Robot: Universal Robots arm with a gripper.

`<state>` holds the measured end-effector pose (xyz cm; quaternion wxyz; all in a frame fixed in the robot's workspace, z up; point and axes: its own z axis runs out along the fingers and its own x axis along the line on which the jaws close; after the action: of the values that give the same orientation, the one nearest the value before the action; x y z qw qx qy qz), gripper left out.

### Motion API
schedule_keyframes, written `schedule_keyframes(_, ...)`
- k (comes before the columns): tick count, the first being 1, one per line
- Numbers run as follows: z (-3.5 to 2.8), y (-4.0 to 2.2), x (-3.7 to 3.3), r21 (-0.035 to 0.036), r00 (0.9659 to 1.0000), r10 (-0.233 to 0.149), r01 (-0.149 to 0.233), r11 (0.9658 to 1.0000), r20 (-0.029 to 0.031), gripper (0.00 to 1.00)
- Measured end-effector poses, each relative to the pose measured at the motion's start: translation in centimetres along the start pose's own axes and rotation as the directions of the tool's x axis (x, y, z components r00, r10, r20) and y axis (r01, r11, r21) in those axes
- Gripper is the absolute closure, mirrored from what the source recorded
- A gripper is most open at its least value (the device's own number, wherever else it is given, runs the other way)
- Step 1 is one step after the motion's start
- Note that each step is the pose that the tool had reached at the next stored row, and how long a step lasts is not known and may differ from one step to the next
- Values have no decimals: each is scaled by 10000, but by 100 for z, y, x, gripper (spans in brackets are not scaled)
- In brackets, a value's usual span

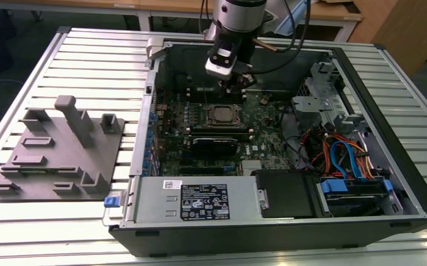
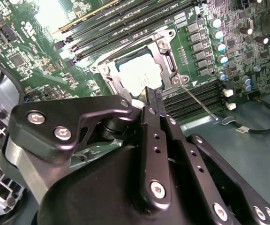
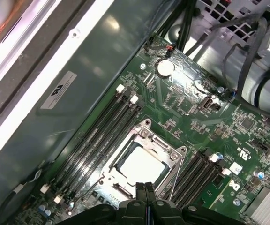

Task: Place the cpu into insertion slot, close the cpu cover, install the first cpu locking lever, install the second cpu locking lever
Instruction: 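Install the first cpu locking lever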

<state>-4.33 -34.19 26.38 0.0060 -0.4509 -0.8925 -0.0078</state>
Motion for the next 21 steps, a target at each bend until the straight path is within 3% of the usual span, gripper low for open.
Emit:
schedule_keyframes(5,0,0,0,6,9992,-391,391,9992,-4,90)
schedule_keyframes(10,0,0,0,14,9963,-855,855,9963,-8,90)
schedule_keyframes(15,0,0,0,22,9912,-1327,1327,9912,-13,90)
schedule_keyframes(21,0,0,0,30,9824,-1868,1868,9824,-18,90)
